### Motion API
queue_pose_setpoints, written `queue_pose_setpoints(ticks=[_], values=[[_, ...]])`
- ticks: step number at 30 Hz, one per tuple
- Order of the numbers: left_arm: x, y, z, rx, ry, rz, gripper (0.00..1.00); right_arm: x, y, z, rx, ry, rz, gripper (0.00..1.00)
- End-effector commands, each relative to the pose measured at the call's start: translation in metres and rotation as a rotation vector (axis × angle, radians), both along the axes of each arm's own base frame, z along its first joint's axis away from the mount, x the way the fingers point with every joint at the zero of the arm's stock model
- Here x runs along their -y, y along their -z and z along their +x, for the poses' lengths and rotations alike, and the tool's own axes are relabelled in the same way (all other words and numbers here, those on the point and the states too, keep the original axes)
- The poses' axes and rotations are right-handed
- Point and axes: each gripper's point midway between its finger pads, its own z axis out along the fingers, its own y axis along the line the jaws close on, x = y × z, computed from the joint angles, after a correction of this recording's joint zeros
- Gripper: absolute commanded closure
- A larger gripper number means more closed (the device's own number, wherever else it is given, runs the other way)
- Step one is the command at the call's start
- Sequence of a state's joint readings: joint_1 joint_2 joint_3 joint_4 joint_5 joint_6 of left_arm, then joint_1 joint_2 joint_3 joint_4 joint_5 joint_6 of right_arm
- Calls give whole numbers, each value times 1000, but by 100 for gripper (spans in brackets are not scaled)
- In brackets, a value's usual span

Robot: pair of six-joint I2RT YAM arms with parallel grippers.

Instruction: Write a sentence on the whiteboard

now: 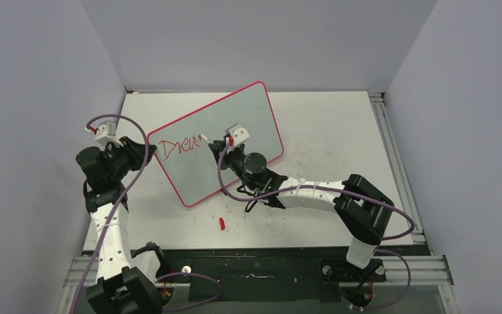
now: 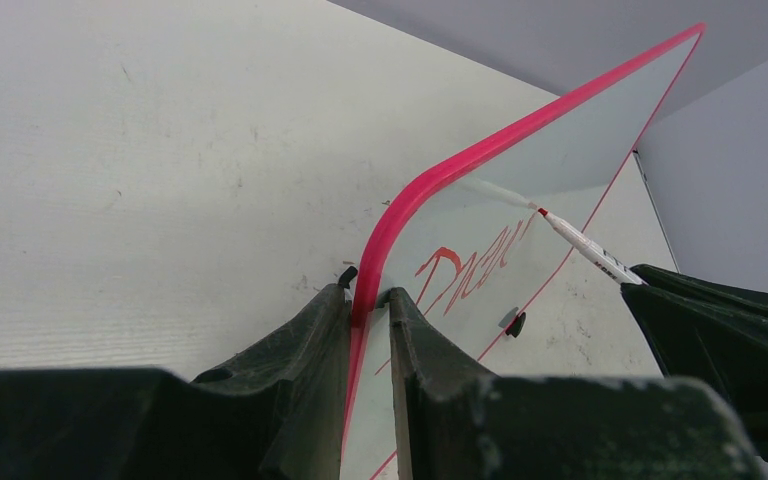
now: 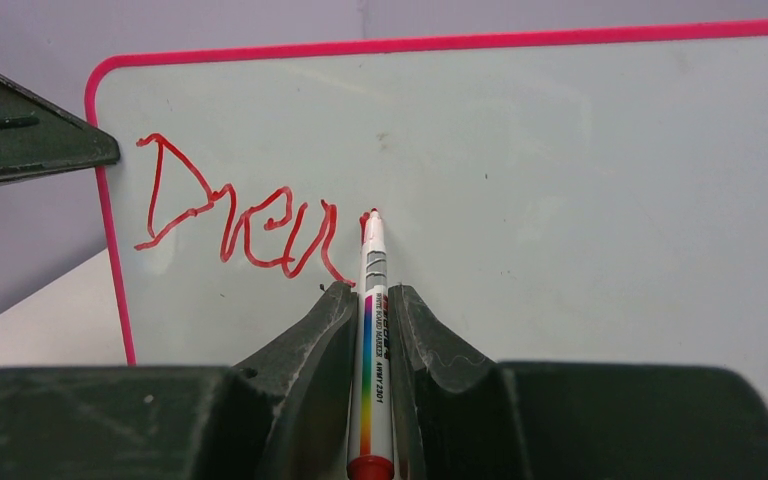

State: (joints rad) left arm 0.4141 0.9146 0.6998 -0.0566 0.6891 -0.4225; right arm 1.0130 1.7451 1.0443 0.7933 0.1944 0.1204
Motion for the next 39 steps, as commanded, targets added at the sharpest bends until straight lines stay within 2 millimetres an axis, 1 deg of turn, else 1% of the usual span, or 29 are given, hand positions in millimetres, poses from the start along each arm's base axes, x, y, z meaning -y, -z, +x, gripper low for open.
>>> queue_pose_setpoints(ticks=[1, 7, 12, 18, 23, 32, 36, 39], values=[[11, -3, -1, 4, 55, -7, 81, 0, -37, 11, 64, 23, 83, 95], [10, -2, -1, 3, 54, -7, 82, 4, -34, 17, 52, 54, 78, 95], [10, -2, -1, 4, 54, -7, 82, 8, -33, 19, 47, 62, 77, 95], [10, -2, -1, 3, 55, -8, 81, 12, -27, 20, 31, 74, 73, 95], [11, -2, -2, 2, 56, -8, 81, 17, -18, 18, 12, 80, 66, 95], [12, -3, -2, 6, 58, -7, 81, 22, 1, 8, -24, 66, 50, 95], [12, -2, -2, 4, 58, -8, 81, 22, 4, 3, -28, 67, 47, 95], [12, -3, -2, 6, 57, -6, 82, 23, 1, 3, -22, 69, 53, 95]])
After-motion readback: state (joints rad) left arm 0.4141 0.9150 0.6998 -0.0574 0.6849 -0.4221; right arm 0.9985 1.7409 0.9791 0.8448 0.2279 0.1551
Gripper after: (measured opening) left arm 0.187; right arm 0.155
